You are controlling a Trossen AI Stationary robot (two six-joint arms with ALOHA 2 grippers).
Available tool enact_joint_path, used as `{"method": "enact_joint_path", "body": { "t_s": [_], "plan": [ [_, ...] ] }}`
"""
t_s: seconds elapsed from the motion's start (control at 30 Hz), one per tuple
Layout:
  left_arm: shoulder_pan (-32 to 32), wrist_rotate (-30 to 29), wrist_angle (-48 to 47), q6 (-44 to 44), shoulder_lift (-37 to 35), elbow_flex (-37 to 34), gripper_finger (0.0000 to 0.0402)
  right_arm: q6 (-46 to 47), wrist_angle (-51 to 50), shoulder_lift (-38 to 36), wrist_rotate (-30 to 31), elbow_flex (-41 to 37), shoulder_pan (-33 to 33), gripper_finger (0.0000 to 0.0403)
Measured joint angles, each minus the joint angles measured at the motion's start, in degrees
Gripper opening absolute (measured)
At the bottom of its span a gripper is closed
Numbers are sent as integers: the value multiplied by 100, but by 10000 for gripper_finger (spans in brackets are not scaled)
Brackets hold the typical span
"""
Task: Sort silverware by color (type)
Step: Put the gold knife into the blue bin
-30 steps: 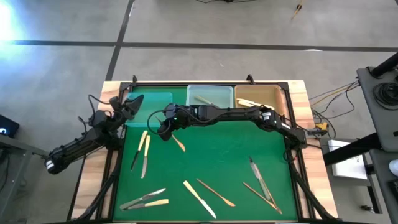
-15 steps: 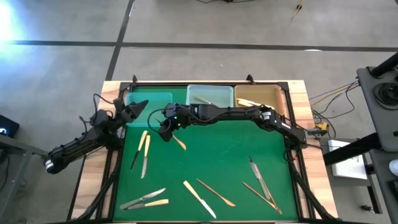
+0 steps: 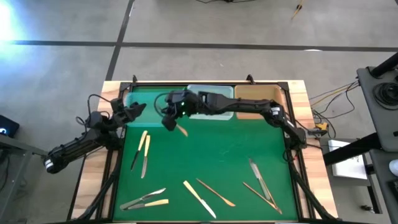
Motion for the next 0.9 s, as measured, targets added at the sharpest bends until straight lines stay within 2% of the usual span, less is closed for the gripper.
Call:
{"method": "enact_joint_path", "body": {
  "t_s": [0.13,0.3,0.5,0.73,0.9],
  "plan": [
    [-4,137,355,-42,25,0,98,-83,-125,-238,-15,0,-190,10],
    [-6,189,371,-27,190,0,148,-129,-272,-461,-48,0,-397,10],
    [-6,504,-9,179,787,0,202,-295,547,-580,-477,0,-479,10],
    [-6,678,553,454,1460,0,202,-424,1125,-405,-689,0,-481,11],
    [-6,400,833,673,1811,0,187,-286,1548,-195,-910,0,-481,11]
  ]
}}
